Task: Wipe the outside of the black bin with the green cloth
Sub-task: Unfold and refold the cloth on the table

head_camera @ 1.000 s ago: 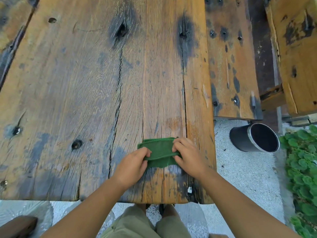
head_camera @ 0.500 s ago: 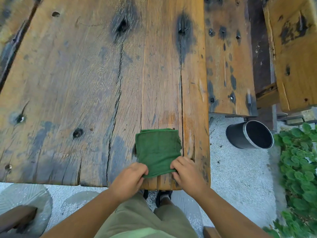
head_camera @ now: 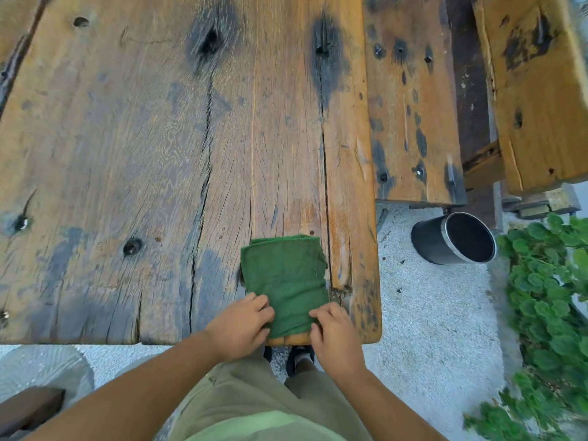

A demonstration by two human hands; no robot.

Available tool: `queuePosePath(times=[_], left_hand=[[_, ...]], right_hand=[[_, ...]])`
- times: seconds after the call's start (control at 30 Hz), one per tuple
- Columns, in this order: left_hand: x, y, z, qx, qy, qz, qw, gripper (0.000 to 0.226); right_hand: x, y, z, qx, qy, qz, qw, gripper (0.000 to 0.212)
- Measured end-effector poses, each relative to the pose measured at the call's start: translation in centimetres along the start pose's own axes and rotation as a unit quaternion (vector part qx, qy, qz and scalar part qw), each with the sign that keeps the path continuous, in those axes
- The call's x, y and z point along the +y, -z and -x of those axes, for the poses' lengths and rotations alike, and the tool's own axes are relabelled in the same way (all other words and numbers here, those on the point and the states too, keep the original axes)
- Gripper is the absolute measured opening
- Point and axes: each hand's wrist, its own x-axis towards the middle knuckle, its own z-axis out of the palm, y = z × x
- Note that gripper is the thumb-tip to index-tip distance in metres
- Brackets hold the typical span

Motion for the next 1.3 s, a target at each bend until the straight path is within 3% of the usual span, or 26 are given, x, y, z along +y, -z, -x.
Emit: queuePosePath(times=[0.07,0.13,0.17,0.23,0.3,0.37,0.47,0.6,0.67,0.77,0.93,1.07,1.2,1.3], left_hand=[[-0.5,2.3,-1.9,0.001,0.023,0.062,0.998,0.014],[-1.0,4.4,-4.3,0.043,0.037,0.074,0.996,0.009],[-1.3,5.3,-5.7,0.076,0.042,0.07,0.994,0.01],[-1.7,6.7,-8.1,0.133,0.06,0.062,0.987,0.013],[-2.0,7.7,-10.3,0.14,0.086,0.056,0.985,0.026],[-2.1,8.1,-12.1,0.105,0.106,0.03,0.988,0.039],[-2.2,7.9,-13.5,0.078,0.102,-0.028,0.991,0.037],[-2.8,7.6,-13.6,0.071,0.115,-0.001,0.991,0.022],[-3.2,7.4,-13.2,0.067,0.121,0.025,0.99,0.021],[-4.2,7.2,-11.9,0.105,0.145,0.081,0.98,0.017],[-6.6,6.5,-9.1,0.151,0.218,0.126,0.956,0.008],[-7.4,5.7,-8.0,0.197,0.293,0.251,0.901,0.018],[-7.1,5.8,-8.4,0.256,0.309,0.347,0.848,0.024],[-6.7,6.4,-8.7,0.273,0.32,0.368,0.829,0.02]], right_hand=[[-0.6,-0.3,0.5,0.01,-0.115,-0.09,0.989,0.013],[-1.1,-1.0,0.5,-0.045,-0.225,-0.164,0.959,0.007],[-1.3,-1.4,0.3,-0.079,-0.279,-0.203,0.935,0.011],[-1.8,-2.2,0.2,-0.118,-0.388,-0.326,0.854,0.02],[-2.0,-2.6,0.0,-0.077,-0.453,-0.436,0.774,0.024],[-2.0,-3.0,-0.5,-0.001,-0.476,-0.471,0.743,0.029],[-2.4,-3.2,-1.3,0.051,-0.475,-0.423,0.77,0.036],[-3.1,-3.3,-2.3,0.065,-0.459,-0.349,0.814,0.038],[-3.3,-2.9,-2.8,0.068,-0.432,-0.274,0.857,0.034],[-2.8,-1.8,-3.4,0.083,-0.382,-0.189,0.901,0.036],[-0.9,1.4,-6.4,0.087,-0.298,-0.145,0.939,0.032],[-0.6,4.0,-10.7,0.104,-0.24,-0.133,0.956,0.026],[-0.7,5.7,-14.5,0.115,-0.223,-0.134,0.959,0.021],[-0.7,6.9,-15.6,0.117,-0.201,-0.106,0.967,0.013]])
